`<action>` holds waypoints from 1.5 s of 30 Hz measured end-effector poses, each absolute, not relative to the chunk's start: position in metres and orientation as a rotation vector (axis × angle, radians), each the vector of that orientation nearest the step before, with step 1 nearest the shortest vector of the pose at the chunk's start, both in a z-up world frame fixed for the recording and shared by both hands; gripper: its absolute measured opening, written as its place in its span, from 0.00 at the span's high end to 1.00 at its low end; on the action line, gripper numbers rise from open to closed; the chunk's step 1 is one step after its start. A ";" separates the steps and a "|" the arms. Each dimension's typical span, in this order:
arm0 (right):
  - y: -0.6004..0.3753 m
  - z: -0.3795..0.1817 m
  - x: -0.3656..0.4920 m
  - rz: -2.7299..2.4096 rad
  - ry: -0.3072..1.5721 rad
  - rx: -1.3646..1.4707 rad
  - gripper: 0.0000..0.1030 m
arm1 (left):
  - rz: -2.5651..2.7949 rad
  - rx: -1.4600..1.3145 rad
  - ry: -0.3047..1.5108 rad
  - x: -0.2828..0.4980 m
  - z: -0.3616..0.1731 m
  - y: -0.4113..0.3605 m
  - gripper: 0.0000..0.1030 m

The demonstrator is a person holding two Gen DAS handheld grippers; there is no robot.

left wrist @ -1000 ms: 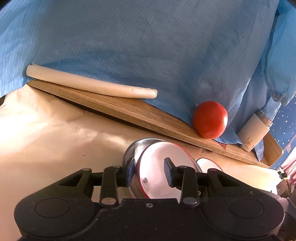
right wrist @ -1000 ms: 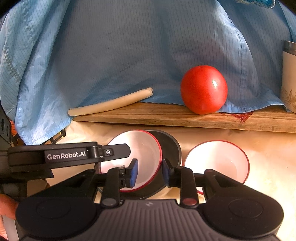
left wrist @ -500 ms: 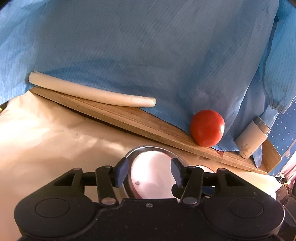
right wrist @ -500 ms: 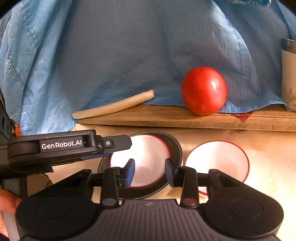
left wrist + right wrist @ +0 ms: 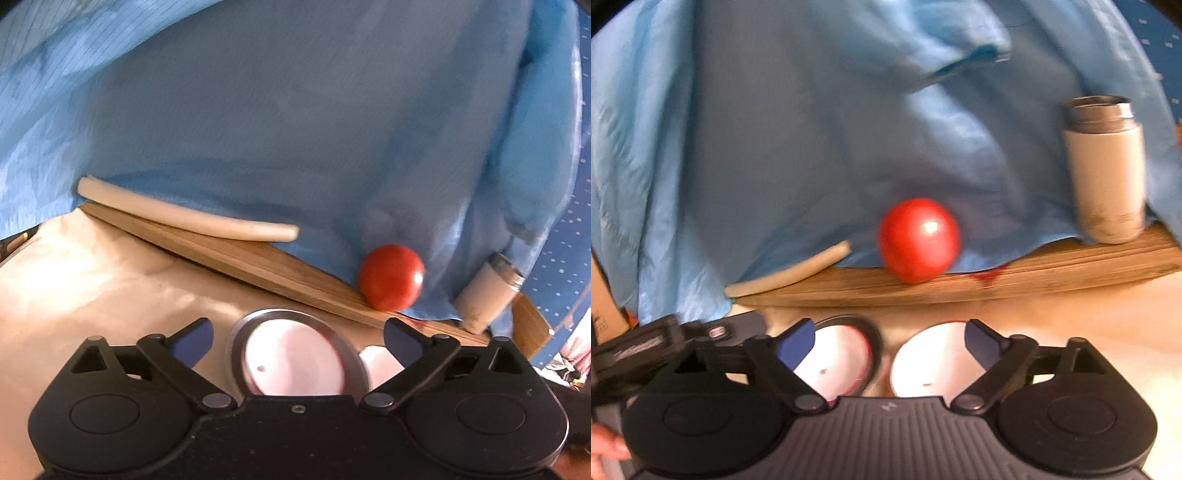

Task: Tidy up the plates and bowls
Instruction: 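Open both grippers to release the white bowl, then move both grippers to the smaller white bowl with printed text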

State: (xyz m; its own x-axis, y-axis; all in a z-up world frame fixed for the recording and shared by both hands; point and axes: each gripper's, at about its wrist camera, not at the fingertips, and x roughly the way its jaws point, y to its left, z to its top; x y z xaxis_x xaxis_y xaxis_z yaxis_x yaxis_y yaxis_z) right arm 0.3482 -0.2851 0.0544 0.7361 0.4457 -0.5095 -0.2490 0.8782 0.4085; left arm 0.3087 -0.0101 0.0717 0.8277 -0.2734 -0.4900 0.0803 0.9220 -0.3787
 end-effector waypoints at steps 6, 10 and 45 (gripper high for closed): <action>-0.329 0.046 0.358 0.316 0.704 0.402 0.05 | -0.272 -0.356 0.601 0.287 0.079 -0.046 0.01; -0.356 0.041 0.361 0.264 0.715 0.481 0.05 | -0.324 -0.350 0.634 0.272 0.075 -0.077 0.01; -0.384 0.010 0.377 0.202 0.838 0.582 0.14 | 0.030 -0.691 0.648 0.273 0.027 -0.136 0.01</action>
